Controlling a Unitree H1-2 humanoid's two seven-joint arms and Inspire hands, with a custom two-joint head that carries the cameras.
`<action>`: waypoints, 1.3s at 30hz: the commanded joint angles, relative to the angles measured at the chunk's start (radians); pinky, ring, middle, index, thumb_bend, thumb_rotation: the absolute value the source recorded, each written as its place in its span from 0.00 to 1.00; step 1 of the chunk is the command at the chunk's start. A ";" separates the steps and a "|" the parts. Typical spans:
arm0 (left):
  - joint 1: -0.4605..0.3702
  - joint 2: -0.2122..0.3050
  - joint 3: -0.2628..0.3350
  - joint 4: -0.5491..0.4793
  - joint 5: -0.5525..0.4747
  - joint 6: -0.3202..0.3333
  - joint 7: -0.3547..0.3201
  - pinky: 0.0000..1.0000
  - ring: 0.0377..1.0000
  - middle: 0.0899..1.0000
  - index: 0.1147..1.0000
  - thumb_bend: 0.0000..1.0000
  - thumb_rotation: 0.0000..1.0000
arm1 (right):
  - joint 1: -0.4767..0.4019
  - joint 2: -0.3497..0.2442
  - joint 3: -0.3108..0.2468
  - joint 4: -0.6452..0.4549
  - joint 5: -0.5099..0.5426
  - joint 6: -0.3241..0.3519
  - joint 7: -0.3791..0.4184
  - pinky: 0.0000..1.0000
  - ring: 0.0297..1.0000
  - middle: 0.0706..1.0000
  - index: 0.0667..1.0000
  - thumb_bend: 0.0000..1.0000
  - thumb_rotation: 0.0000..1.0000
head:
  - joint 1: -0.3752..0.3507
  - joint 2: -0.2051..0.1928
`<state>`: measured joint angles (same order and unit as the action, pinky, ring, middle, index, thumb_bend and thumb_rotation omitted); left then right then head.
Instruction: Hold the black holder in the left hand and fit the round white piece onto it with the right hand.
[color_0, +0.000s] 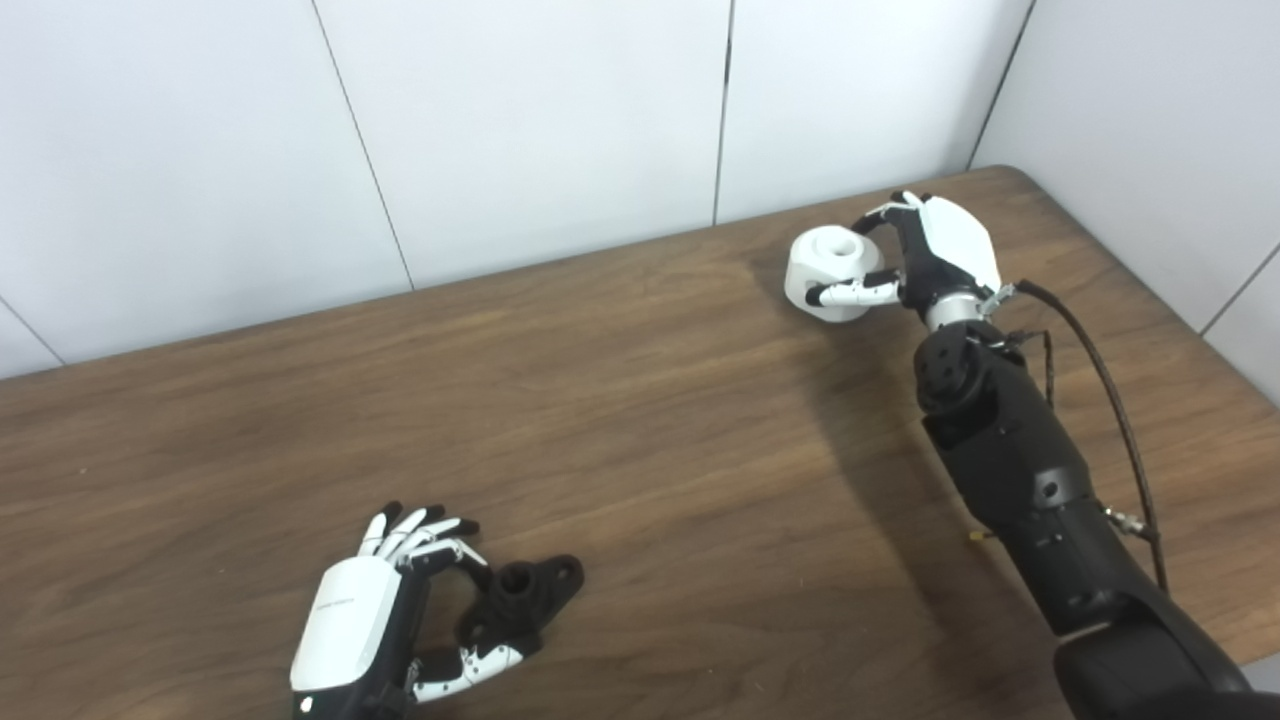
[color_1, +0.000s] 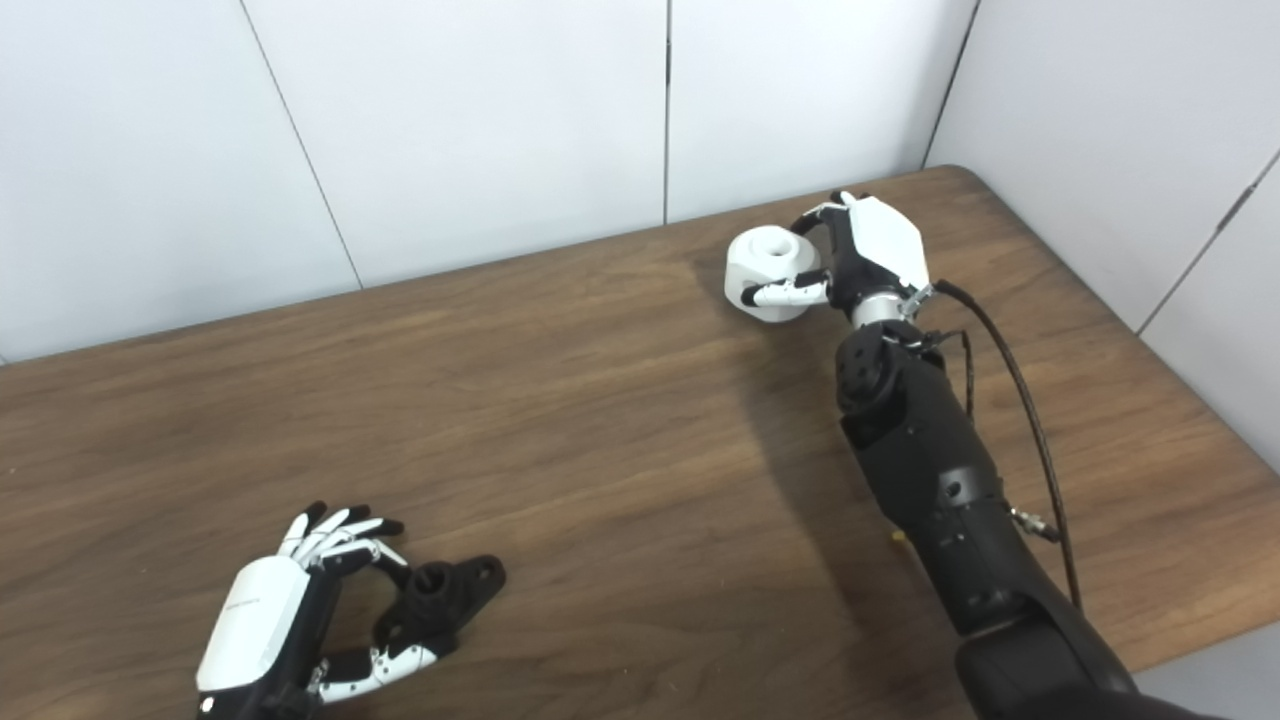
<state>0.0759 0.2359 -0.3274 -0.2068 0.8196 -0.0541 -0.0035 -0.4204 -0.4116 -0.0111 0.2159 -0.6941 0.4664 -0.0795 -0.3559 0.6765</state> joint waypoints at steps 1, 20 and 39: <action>0.008 0.018 0.005 -0.006 0.015 -0.006 -0.003 1.00 0.89 0.76 0.42 0.52 0.05 | -0.038 -0.042 -0.005 -0.024 -0.003 -0.007 -0.022 1.00 0.99 0.93 0.67 0.90 0.35 | 0.001 0.001; 0.008 0.017 0.012 -0.022 0.011 0.003 -0.024 1.00 0.89 0.76 0.42 0.52 0.05 | -0.024 -0.044 0.000 -0.003 0.023 -0.072 -0.092 1.00 0.97 0.89 0.57 0.88 0.25 | -0.001 0.005; 0.010 0.019 0.013 -0.022 0.010 -0.003 -0.022 1.00 0.89 0.76 0.42 0.52 0.05 | -0.023 -0.032 0.024 0.012 0.051 -0.075 -0.126 1.00 0.95 0.87 0.54 0.87 0.22 | 0.000 0.011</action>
<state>0.0789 0.2360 -0.3203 -0.2160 0.8194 -0.0527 -0.0171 -0.4090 -0.4321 0.0166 0.2522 -0.6442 0.4211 -0.1814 -0.3544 0.6872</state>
